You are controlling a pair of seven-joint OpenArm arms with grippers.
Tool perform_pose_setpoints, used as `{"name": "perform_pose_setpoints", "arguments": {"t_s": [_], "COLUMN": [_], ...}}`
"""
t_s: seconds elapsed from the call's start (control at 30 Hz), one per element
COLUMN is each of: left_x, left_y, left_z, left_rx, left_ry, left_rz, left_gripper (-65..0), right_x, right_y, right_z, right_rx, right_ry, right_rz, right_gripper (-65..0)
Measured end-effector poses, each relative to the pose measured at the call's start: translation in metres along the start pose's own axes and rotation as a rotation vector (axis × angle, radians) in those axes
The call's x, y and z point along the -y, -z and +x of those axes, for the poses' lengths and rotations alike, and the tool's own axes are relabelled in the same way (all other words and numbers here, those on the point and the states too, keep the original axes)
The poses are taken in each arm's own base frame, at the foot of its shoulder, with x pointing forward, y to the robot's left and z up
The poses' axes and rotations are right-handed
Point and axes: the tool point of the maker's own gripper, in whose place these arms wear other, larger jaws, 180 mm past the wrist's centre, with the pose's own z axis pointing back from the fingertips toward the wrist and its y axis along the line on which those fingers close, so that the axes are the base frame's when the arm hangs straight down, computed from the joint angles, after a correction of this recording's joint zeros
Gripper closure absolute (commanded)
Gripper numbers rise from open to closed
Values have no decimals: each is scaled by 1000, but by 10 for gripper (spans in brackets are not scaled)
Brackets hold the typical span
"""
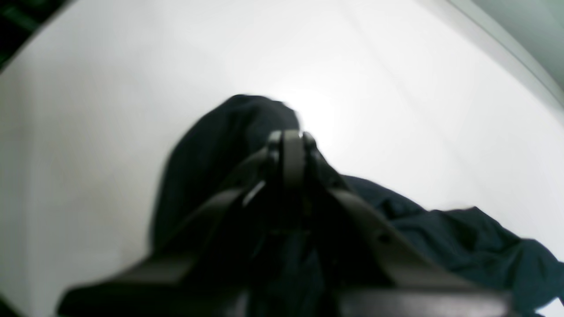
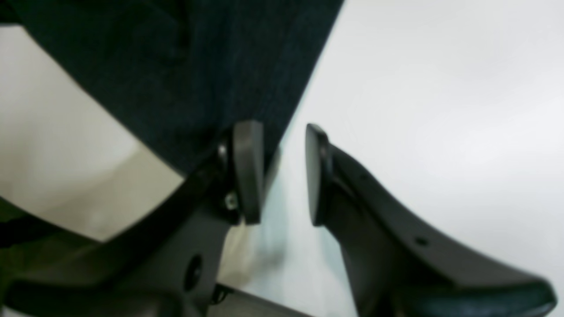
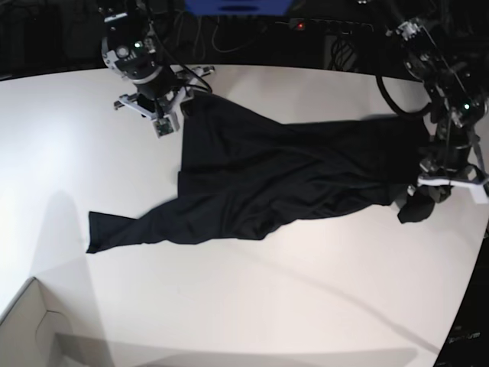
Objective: Layout the t-shirt on the table in an organized manner, then fold the t-shirt properly
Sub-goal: 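Pull the grasped shirt end outward with the left gripper, stretching it, then hold the shirt taut between both grippers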
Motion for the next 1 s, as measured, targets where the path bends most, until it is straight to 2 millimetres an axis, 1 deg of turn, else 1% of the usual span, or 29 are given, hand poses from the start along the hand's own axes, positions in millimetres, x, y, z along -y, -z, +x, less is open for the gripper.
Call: {"name": "perform_pose_setpoints", "arguments": {"t_s": [0.1,0.17,0.23,0.27,0.33,0.4,0.47,0.53,0.63,0.7,0.87,0.93,1.0], "left_x": [-30,-59,-85,-99,-124,-145,-166,-181,-189,-189,-193,-194,-186], "left_y": [-15,-28,-36,-38,-37,-35,-34,-32,-30,-29,-35,-36,-34], "left_z": [1,7,15,14,3,-6,-10,-15,-28,-36,-41,-43,-39], "left_rx": [18,33,63,62,25,-7,-16,-29,-57,-86,-93,-98,-94], "left_ry": [-85,-133,-171,-193,-239,-290,-332,-363,-407,-419,-413,-401,-345], "left_rz": [34,74,108,133,169,192,220,244,253,254,266,265,211], "left_gripper": [-4,-4,-4,-4,-4,-4,-4,-4,-4,-4,-12,-37,-99], "right_x": [0,0,0,-1,-2,-2,-2,-2,-2,-2,-2,-3,-3], "right_y": [1,1,1,1,1,1,1,1,1,1,1,1,0], "right_z": [1,2,2,2,2,2,2,2,3,3,3,4,4], "right_rx": [3,4,5,6,6,6,6,5,6,6,7,9,10], "right_ry": [-1,-2,-2,-3,-4,-4,-4,-4,-4,-3,-3,-1,-1], "right_rz": [1,0,0,2,5,5,5,5,5,5,5,6,6], "right_gripper": [-173,-173,-173,-173,-173,-173,-173,-173,-173,-173,-173,-173,-173]}}
